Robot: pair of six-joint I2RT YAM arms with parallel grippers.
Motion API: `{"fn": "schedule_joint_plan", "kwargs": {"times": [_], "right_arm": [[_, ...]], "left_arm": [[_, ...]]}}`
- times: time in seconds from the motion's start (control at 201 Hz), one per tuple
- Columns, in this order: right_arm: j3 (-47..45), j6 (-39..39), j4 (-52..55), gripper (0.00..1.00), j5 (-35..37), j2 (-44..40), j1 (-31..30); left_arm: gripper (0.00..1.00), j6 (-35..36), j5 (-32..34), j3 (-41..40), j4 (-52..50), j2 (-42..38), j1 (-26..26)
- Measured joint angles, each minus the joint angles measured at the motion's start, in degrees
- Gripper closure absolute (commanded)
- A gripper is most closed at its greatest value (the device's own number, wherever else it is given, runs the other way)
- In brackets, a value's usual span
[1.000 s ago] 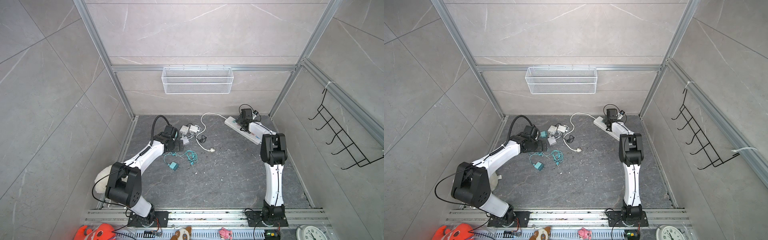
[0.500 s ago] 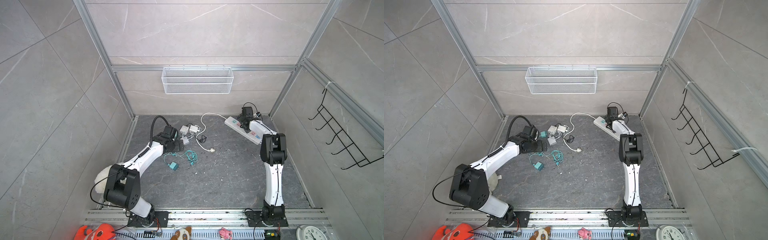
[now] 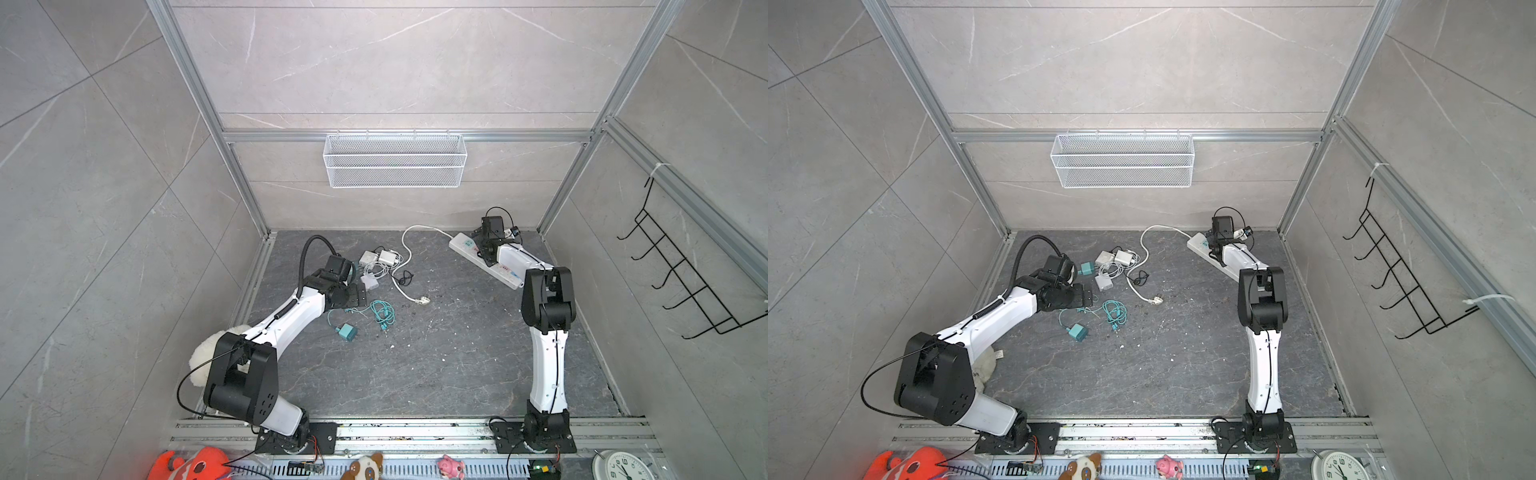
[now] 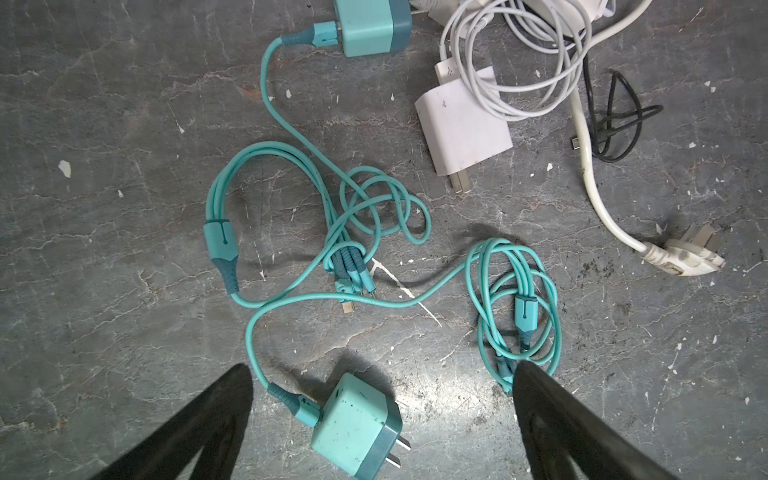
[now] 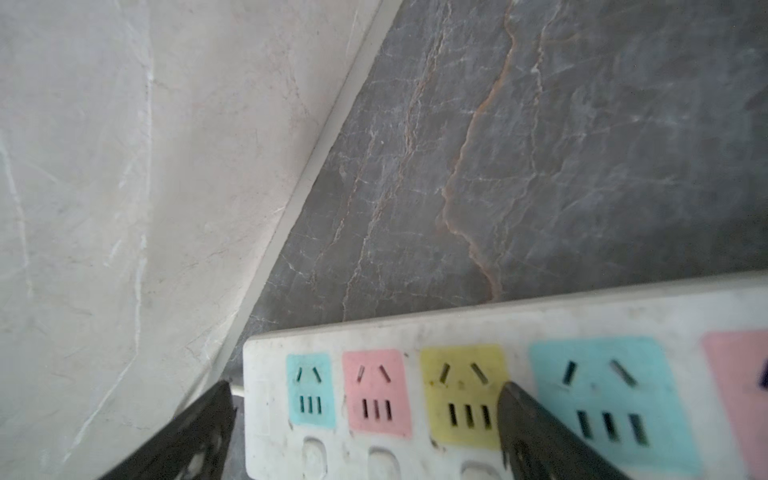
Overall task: Insert plugs into power strip
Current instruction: Move the socket to the top-right of the table.
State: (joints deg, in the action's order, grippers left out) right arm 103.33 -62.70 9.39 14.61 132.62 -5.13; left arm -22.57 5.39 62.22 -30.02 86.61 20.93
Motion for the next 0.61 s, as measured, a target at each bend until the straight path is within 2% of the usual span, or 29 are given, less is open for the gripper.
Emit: {"fn": "schedule_joint_plan", "kwargs": {"times": [0.095, 0.254, 0.607], "right_arm": [[0.68, -0.87, -2.29, 0.01, 0.79, 0.94, -0.79], [6.99, -3.17, -4.35, 0.01, 1.38, 5.62, -1.9], [18.97, -11.13, -1.73, 0.01, 3.56, 12.7, -1.7]], "left_arm": [[0.0, 0.02, -0.02, 0.0, 0.02, -0.02, 0.0], [0.0, 0.02, -0.02, 0.0, 0.04, -0.02, 0.0], [0.0, -0.02, -1.14, 0.0, 0.07, -0.02, 0.0]]}}
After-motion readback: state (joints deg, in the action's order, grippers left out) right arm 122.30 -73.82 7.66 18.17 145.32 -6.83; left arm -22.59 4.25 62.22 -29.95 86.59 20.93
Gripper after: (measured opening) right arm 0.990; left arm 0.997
